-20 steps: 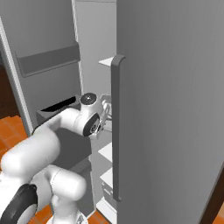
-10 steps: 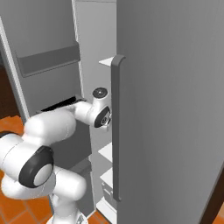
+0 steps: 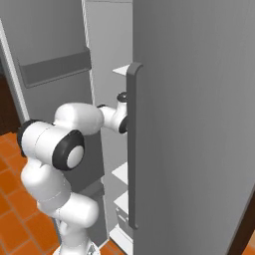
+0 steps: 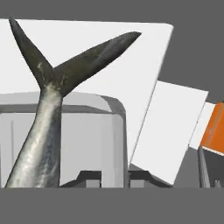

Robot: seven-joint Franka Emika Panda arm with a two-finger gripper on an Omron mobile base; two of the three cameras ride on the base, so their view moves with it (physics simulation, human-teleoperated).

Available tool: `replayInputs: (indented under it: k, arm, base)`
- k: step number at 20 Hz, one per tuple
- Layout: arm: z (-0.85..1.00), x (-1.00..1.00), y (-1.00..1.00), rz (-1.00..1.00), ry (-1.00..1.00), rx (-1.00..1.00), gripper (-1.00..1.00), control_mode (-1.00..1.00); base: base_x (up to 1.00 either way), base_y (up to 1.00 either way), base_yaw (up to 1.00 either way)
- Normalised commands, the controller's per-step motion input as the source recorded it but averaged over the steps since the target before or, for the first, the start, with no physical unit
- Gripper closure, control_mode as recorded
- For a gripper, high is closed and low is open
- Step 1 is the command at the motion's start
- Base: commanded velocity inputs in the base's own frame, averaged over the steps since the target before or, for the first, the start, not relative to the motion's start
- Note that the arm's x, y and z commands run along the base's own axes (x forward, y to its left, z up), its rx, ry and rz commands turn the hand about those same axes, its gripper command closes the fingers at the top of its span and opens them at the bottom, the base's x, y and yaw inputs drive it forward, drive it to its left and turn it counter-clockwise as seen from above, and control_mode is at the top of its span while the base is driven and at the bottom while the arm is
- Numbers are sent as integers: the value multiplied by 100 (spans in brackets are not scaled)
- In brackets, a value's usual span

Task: Take the meat container that has the fish and place it on the second highest rack of the freezer. Then take the vegetable container that has the squash and cucumber and place it on the highest rack of the freezer.

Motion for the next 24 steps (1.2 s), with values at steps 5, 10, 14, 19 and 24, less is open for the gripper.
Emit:
replayInputs:
  k: [5, 10, 14, 19, 24]
  arm:
    - [-30, 75, -33, 0, 3, 0, 100, -100]
    - [-46, 75, -27, 0, 1, 0, 100, -100]
    - [-78, 69, -22, 0, 0, -1, 100, -100]
    - [-84, 65, -2, 0, 0, -4, -100, -100]
    - [-49, 8, 10, 0, -5, -5, -100, -100]
  base:
    - [0, 0, 0]
    - [0, 0, 0]
    - [0, 0, 0]
    - [0, 0, 0]
    - [0, 0, 0]
